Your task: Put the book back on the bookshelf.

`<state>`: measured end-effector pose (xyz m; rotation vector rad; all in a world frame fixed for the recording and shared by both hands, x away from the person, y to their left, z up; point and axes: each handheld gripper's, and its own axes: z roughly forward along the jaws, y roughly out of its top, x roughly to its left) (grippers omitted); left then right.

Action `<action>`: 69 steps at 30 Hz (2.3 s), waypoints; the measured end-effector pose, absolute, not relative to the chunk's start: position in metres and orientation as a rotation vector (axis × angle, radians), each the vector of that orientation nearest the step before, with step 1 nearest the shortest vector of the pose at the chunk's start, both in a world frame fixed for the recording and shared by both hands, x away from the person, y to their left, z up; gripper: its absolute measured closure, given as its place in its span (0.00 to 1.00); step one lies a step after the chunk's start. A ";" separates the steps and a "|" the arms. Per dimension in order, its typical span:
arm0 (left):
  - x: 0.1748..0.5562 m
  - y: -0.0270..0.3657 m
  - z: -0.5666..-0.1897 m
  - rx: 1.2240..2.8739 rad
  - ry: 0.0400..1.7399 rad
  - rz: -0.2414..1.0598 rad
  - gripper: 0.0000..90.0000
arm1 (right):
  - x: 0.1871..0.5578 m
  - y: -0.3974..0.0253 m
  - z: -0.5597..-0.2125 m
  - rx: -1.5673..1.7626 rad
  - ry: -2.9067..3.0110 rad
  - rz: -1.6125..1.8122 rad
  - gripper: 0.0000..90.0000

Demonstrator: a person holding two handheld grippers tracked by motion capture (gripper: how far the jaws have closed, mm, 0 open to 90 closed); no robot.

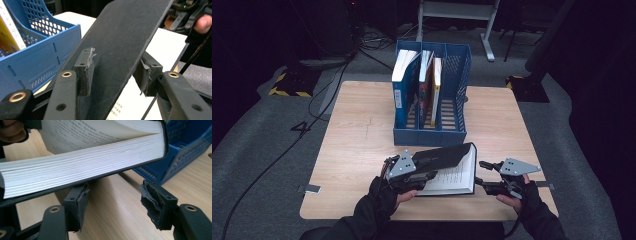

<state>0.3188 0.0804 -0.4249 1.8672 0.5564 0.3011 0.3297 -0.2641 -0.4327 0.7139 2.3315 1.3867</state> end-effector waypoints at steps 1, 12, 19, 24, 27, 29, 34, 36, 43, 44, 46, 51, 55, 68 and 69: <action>0.317 0.082 -0.425 1.870 0.556 0.306 0.59 | 0.329 -0.262 -0.431 0.707 2.329 1.388 0.43; 0.304 0.099 -0.427 1.892 0.576 0.324 0.61 | 0.329 -0.240 -0.414 0.626 2.323 1.432 0.40; 0.297 0.102 -0.430 1.920 0.579 0.327 0.60 | 0.329 -0.227 -0.407 0.599 2.324 1.462 0.39; 0.297 0.106 -0.431 1.921 0.586 0.311 0.61 | 0.331 -0.218 -0.402 0.591 2.317 1.480 0.39; 0.297 0.110 -0.432 1.918 0.593 0.297 0.61 | 0.334 -0.211 -0.398 0.579 2.306 1.484 0.39; 0.298 0.111 -0.432 1.922 0.590 0.291 0.61 | 0.334 -0.210 -0.397 0.579 2.305 1.489 0.39; 0.297 0.117 -0.432 1.912 0.597 0.296 0.62 | 0.336 -0.203 -0.394 0.571 2.310 1.501 0.39; 0.297 0.118 -0.432 1.911 0.598 0.294 0.63 | 0.337 -0.201 -0.393 0.564 2.311 1.501 0.39; 0.294 0.124 -0.432 1.919 0.607 0.325 0.62 | 0.339 -0.192 -0.387 0.568 2.305 1.498 0.39; 0.294 0.125 -0.432 1.921 0.609 0.328 0.60 | 0.340 -0.190 -0.386 0.568 2.307 1.497 0.38; 0.293 0.127 -0.433 1.924 0.609 0.339 0.52 | 0.341 -0.186 -0.384 0.576 2.312 1.498 0.38; 0.286 0.126 -0.438 1.998 0.587 0.361 0.41 | 0.343 -0.180 -0.382 0.577 2.310 1.505 0.38; 0.284 0.118 -0.440 2.024 0.604 0.392 0.31 | 0.344 -0.175 -0.380 0.571 2.306 1.504 0.39; 0.295 0.092 -0.449 1.991 0.715 0.505 0.22 | 0.347 -0.162 -0.380 0.543 2.291 1.495 0.38; 0.297 0.091 -0.449 1.986 0.729 0.514 0.22 | 0.347 -0.161 -0.380 0.542 2.292 1.496 0.38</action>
